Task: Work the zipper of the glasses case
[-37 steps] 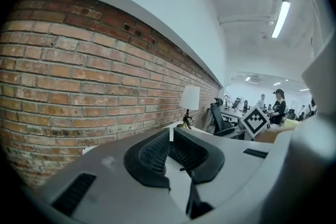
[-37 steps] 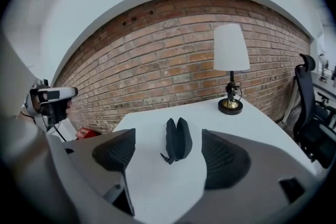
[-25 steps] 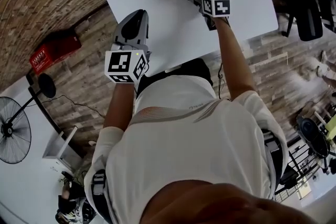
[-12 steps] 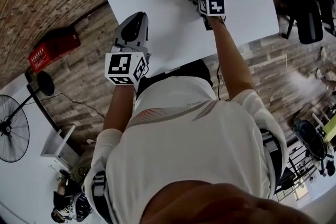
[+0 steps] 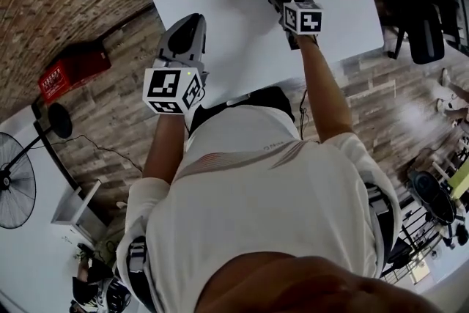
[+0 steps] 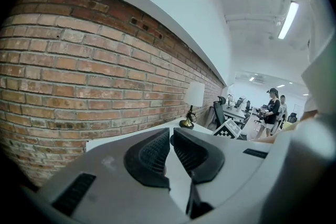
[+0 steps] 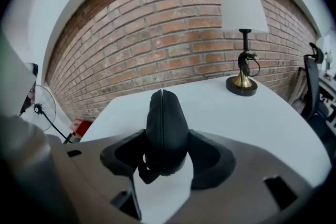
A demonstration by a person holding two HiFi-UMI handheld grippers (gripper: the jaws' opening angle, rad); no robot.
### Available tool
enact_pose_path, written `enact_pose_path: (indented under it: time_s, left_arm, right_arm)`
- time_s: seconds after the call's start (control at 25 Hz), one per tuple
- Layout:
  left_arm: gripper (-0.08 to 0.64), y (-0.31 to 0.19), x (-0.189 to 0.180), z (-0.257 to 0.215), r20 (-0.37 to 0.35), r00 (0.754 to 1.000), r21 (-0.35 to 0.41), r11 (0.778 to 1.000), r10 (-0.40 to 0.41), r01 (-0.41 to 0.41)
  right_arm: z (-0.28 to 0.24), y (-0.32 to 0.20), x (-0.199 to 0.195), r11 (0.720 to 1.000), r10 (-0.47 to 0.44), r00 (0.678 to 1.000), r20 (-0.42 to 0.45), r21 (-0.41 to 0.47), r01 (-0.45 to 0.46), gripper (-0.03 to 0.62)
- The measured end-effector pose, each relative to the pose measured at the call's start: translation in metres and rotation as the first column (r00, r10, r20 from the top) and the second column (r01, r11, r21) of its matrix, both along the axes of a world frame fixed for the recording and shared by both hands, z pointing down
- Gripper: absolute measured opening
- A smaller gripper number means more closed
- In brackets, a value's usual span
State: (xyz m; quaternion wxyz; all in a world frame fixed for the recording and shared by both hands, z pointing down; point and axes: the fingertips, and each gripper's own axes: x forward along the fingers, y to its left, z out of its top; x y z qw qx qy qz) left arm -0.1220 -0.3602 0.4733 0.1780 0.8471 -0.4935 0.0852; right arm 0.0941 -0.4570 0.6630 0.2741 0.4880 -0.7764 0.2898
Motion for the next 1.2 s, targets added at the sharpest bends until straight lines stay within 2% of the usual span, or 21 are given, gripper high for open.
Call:
enact_pose_path:
  time_s: [0.16, 0.32, 0.48, 0.76, 0.92, 1.08, 1.16, 1.2]
  left_arm:
    - [0.032, 0.002, 0.003, -0.014, -0.025, 0.999, 0.031, 0.999, 0.034, -0.033]
    - [0.032, 0.008, 0.007, -0.032, -0.042, 0.997, 0.073, 0.995, 0.069, -0.066]
    - [0.032, 0.015, 0.009, -0.049, -0.042, 0.995, 0.113, 0.99, 0.092, -0.086]
    - [0.032, 0.027, 0.009, -0.078, -0.037, 0.992, 0.173, 0.978, 0.124, -0.116]
    - [0.032, 0.029, 0.008, -0.088, -0.042, 0.991, 0.194, 0.974, 0.131, -0.12]
    - [0.032, 0.031, 0.013, -0.099, -0.065, 0.985, 0.202, 0.968, 0.162, -0.146]
    - [0.032, 0.032, 0.02, -0.105, -0.087, 0.972, 0.195, 0.961, 0.217, -0.197]
    - [0.034, 0.034, 0.026, -0.109, -0.1, 0.962, 0.197, 0.953, 0.255, -0.232]
  right_arm:
    - [-0.049, 0.014, 0.005, 0.997, 0.026, 0.995, 0.097, 0.064, -0.032, 0.304]
    - [-0.107, 0.033, 0.011, 0.985, 0.032, 0.987, 0.159, 0.164, -0.058, 0.304]
    - [-0.171, 0.054, 0.014, 0.957, 0.029, 0.977, 0.213, 0.277, -0.089, 0.304]
    - [-0.265, 0.089, 0.005, 0.892, -0.026, 0.957, 0.287, 0.439, -0.108, 0.304]
    - [-0.292, 0.101, 0.003, 0.868, -0.047, 0.948, 0.315, 0.483, -0.117, 0.304]
    - [-0.304, 0.108, -0.001, 0.866, -0.087, 0.929, 0.36, 0.489, -0.108, 0.304]
    - [-0.308, 0.111, -0.009, 0.874, -0.143, 0.899, 0.414, 0.479, -0.082, 0.304]
    - [-0.311, 0.113, -0.016, 0.88, -0.178, 0.872, 0.455, 0.47, -0.066, 0.304]
